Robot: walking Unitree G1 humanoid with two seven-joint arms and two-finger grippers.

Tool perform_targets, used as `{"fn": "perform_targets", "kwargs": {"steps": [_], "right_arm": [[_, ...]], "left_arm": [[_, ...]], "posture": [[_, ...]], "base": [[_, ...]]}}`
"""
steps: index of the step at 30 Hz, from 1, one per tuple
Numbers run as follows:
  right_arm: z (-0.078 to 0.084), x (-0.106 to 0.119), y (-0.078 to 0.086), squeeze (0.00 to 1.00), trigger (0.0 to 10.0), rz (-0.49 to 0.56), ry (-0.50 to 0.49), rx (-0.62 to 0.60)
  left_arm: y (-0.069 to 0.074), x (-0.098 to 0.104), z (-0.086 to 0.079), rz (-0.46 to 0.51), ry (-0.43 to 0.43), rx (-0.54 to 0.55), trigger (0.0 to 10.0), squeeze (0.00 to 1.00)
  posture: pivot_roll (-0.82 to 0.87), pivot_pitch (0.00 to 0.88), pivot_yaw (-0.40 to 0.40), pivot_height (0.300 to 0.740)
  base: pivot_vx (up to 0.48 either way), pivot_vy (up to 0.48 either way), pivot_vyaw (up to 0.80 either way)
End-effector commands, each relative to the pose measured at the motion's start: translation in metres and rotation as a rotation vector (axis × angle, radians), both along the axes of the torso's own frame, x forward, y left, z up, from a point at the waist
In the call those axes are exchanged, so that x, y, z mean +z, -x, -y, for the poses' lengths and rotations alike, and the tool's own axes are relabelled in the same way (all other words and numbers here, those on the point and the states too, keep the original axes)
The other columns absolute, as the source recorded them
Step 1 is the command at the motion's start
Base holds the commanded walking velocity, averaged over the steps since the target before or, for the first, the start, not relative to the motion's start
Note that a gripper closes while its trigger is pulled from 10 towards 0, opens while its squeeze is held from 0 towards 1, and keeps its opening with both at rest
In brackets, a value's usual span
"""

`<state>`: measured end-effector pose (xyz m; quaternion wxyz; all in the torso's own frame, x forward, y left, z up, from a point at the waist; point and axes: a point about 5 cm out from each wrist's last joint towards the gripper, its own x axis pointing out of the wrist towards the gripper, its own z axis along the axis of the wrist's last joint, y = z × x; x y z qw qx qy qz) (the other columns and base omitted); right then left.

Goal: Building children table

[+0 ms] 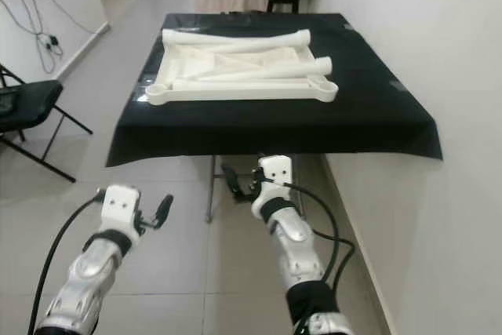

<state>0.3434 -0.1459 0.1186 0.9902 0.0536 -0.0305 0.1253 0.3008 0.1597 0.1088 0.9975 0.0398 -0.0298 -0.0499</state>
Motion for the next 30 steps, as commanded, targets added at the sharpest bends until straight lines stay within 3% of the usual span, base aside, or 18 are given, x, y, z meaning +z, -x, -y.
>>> {"fn": "perform_targets", "kwargs": {"steps": [1,6,12,14,21,25,30], "right_arm": [[0.002,-0.003,-0.001,0.00,10.0,-0.026,-0.025,-0.017],[0.007,0.004,0.003,0.00,10.0,-0.009,-0.032,-0.038],[0.009,0.001,0.007,0.00,10.0,-0.013,-0.029,-0.042],[0.010,0.000,0.011,0.00,10.0,-0.013,-0.026,-0.044],[0.011,0.014,0.005,0.00,10.0,0.029,-0.075,-0.041],[0.011,0.026,-0.002,0.00,10.0,0.017,-0.092,-0.038],[0.010,0.041,-0.004,0.00,10.0,0.087,-0.106,-0.019]], "left_arm": [[0.001,-0.002,0.000,-0.019,0.006,0.010,10.0,0.00],[0.000,0.011,-0.003,0.003,0.024,0.018,10.0,0.00],[0.005,0.009,0.002,0.002,-0.009,-0.011,10.0,0.00],[0.010,0.010,0.002,0.013,0.004,-0.012,10.0,0.00],[0.008,0.021,-0.004,0.051,0.013,0.004,10.0,0.00],[0.006,0.044,-0.008,0.115,0.017,0.009,10.0,0.00],[0.003,0.062,-0.010,0.169,0.021,0.016,10.0,0.00]], "posture": [[0.05,0.000,-0.033,0.740],[0.04,0.033,-0.032,0.740],[0.04,0.072,-0.024,0.740],[0.04,0.070,-0.025,0.740],[0.03,0.076,-0.018,0.740],[0.04,0.071,-0.022,0.740],[0.04,0.068,-0.023,0.740]], "base": [[0.000,0.000,0.00],[0.000,0.000,0.00],[0.000,0.000,0.00],[0.277,0.000,0.00],[0.303,0.000,0.00],[0.323,0.000,-0.40],[0.335,0.000,-0.48]]}}
